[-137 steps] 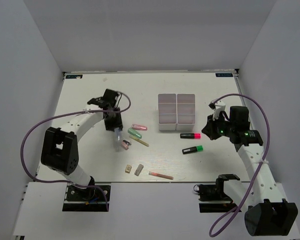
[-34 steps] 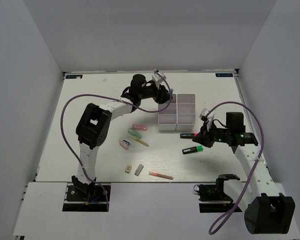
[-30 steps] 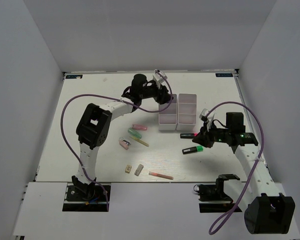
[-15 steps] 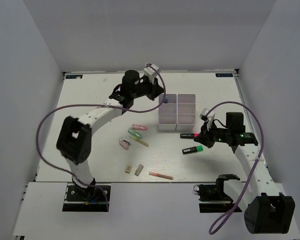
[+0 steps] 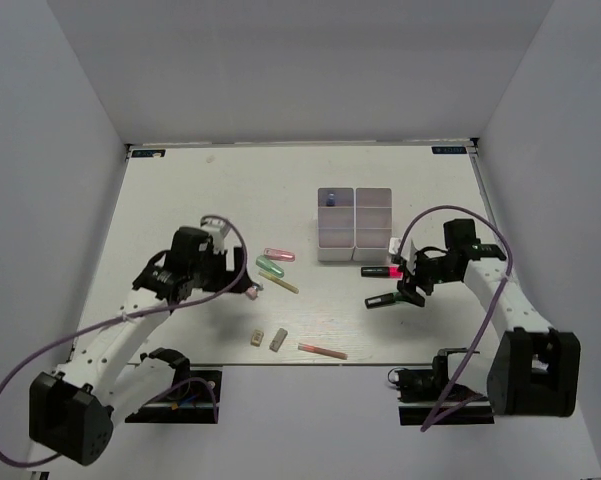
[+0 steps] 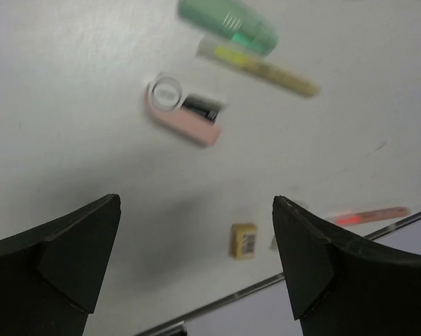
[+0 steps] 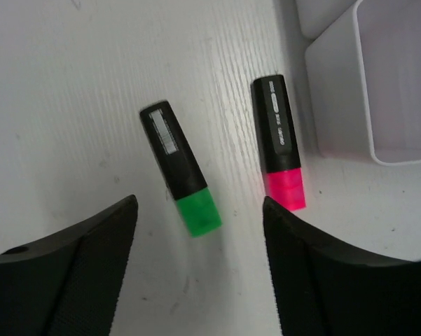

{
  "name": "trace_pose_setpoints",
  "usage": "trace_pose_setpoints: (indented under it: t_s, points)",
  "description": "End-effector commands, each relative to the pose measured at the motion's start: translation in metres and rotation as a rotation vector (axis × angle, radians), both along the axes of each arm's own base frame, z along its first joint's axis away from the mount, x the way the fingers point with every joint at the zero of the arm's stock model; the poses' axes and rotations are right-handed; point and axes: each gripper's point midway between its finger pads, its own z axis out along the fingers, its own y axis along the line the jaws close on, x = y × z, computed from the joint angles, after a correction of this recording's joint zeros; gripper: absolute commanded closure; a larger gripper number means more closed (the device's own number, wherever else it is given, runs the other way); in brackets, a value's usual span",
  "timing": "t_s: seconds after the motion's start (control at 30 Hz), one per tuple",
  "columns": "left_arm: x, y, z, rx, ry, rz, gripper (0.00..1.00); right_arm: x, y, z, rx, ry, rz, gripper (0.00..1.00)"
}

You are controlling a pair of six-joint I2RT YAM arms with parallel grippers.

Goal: Sort the stationery into containers
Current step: Place the stationery in the storage box, then pick up the stationery from the center of the board.

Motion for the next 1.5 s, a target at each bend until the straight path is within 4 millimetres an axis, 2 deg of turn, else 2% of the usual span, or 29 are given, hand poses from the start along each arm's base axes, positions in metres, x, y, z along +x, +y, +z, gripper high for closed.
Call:
trace_pose_setpoints:
  t_s: [0.0, 0.03, 0.1, 0.17, 0.23, 0.27, 0.5, 0.63, 0.87, 1.07, 1.27, 1.47]
  points:
    - [-0.015, 0.017, -0.007, -0.010, -0.006, 0.059, 0.00, 0.031, -0.014, 0.017, -0.103, -0.140, 0.155, 0.28]
    - [-0.017, 0.019, -0.010, -0.016, -0.003, 0.062, 0.00, 0.027, -0.025, 0.002, -0.117, -0.030, 0.138, 0.33]
    - [-0.017, 0.019, -0.006, -0.024, -0.007, 0.058, 0.00, 0.043, -0.032, 0.015, -0.115, -0.041, 0.128, 0.35]
    - [-0.017, 0.021, -0.004, -0.031, -0.008, 0.064, 0.00, 0.048, -0.033, 0.011, -0.076, -0.040, 0.143, 0.35]
    - [-0.019, 0.017, -0.002, -0.051, -0.004, 0.052, 0.00, 0.049, -0.030, -0.002, -0.064, -0.072, 0.155, 0.35]
    - [-0.020, 0.016, -0.002, -0.058, 0.000, 0.042, 0.00, 0.057, -0.031, -0.003, -0.072, -0.117, 0.152, 0.35]
    - [-0.023, 0.016, 0.000, -0.063, -0.022, 0.034, 0.00, 0.046, -0.032, -0.032, -0.076, -0.033, 0.141, 0.33]
    - [-0.023, 0.015, -0.001, -0.062, -0.016, 0.028, 0.00, 0.057, -0.035, -0.049, -0.097, -0.061, 0.097, 0.33]
    - [-0.023, 0.017, -0.005, -0.047, -0.002, 0.029, 0.00, 0.077, -0.036, -0.057, -0.086, -0.043, 0.054, 0.33]
    - [-0.023, 0.018, -0.008, -0.039, 0.006, 0.030, 0.00, 0.084, -0.036, -0.064, -0.084, -0.027, 0.049, 0.33]
    - [-0.023, 0.017, -0.010, -0.039, 0.021, 0.026, 0.00, 0.099, -0.034, -0.062, -0.076, -0.044, 0.052, 0.32]
    - [-0.024, 0.018, -0.012, -0.033, 0.025, 0.027, 0.00, 0.089, -0.027, -0.070, -0.065, -0.005, 0.118, 0.32]
